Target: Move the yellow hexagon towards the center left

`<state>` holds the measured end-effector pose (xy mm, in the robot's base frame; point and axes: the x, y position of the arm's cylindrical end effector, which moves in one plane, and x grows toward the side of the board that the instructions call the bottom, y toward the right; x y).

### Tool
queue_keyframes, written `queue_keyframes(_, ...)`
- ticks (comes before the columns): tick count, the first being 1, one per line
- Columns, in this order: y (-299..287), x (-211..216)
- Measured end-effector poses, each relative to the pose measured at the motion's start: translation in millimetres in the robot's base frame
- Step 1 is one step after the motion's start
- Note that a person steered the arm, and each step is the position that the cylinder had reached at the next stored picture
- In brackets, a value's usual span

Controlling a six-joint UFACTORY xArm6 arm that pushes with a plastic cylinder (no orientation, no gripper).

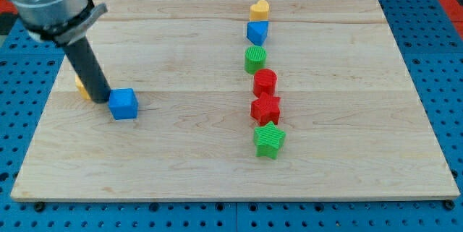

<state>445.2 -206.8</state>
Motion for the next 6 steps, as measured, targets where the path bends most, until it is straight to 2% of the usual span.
queue_keyframes(4,4,-7)
queue_keyframes(6,-28,32)
